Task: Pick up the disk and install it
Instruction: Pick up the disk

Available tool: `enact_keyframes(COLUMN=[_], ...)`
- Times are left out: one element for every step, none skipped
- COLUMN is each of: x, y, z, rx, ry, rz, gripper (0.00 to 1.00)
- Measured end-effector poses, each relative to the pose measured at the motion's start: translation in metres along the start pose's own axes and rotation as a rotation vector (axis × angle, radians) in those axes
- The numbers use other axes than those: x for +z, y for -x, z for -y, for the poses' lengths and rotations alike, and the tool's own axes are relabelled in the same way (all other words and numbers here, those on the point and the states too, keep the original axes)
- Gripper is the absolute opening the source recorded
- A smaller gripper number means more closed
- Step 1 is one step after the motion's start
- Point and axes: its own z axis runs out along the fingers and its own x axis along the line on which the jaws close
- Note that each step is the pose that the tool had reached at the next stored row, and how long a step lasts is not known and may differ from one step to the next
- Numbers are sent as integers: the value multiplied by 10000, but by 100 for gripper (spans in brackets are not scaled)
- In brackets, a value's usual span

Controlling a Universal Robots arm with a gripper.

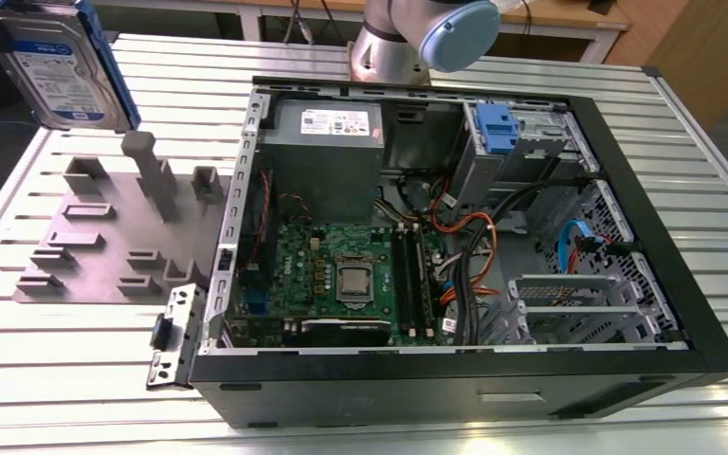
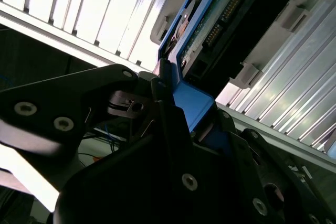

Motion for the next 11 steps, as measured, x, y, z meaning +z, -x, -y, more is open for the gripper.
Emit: enact_keyframes(x=[-5, -9, -14, -18, -23, -29, -34, -38, -38, -38, -39], y=[0, 0, 0, 0, 0, 1, 1, 1, 1, 1, 1], z=[0, 0, 0, 0, 0, 1, 1, 1, 1, 1, 1], rx=[0, 0, 0, 0, 0, 0, 0, 0, 0, 0, -1], ry=[1, 0, 0, 0, 0, 0, 1, 1, -1, -1, -1], rz=[0, 0, 0, 0, 0, 0, -1, 0, 0, 1, -31], gripper=[37, 37, 37, 37, 37, 37, 37, 37, 37, 37, 37])
